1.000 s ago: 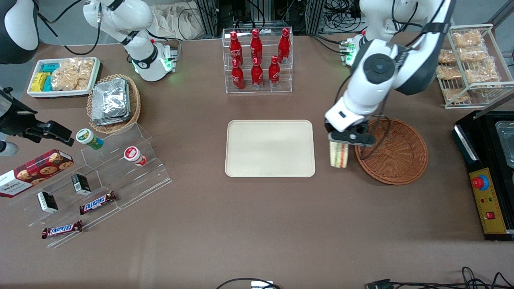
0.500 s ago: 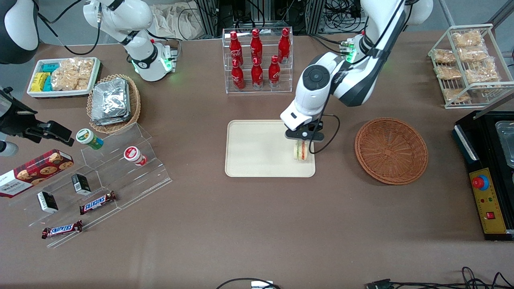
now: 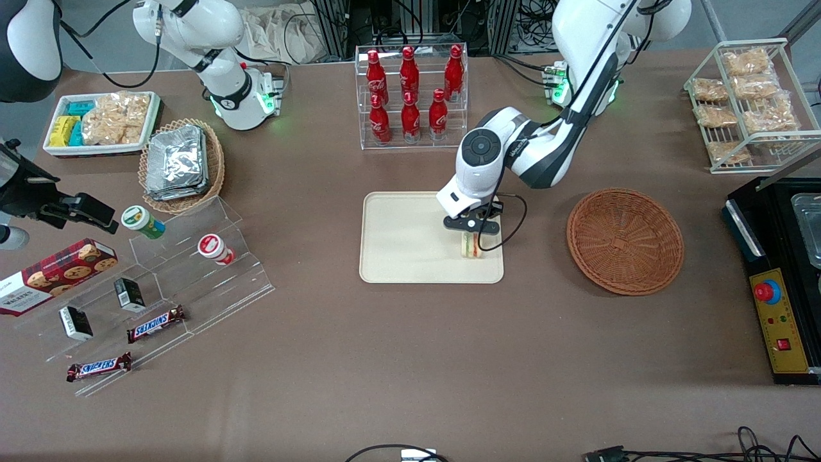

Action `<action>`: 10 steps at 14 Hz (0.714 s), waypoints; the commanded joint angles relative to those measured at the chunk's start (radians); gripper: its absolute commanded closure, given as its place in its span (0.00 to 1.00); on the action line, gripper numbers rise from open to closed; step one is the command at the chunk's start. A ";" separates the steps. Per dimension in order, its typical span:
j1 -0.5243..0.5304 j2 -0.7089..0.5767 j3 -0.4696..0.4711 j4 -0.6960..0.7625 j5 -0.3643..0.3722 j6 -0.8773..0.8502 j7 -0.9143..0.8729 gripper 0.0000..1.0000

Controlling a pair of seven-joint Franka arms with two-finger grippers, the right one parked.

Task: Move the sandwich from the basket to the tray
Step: 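Lower the sandwich onto the tray and open the left gripper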

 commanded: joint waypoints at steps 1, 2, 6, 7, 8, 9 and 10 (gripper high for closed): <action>-0.027 0.027 0.014 0.015 0.023 0.005 -0.022 0.73; -0.029 0.033 0.014 0.015 0.035 0.005 -0.022 0.72; -0.035 0.049 0.014 0.013 0.043 0.003 -0.020 0.58; -0.035 0.050 0.014 0.015 0.043 0.002 -0.020 0.42; -0.033 0.049 0.014 0.016 0.043 -0.004 -0.022 0.18; -0.033 0.049 0.014 0.016 0.041 -0.007 -0.022 0.00; -0.032 0.046 0.015 0.021 0.041 -0.007 -0.037 0.00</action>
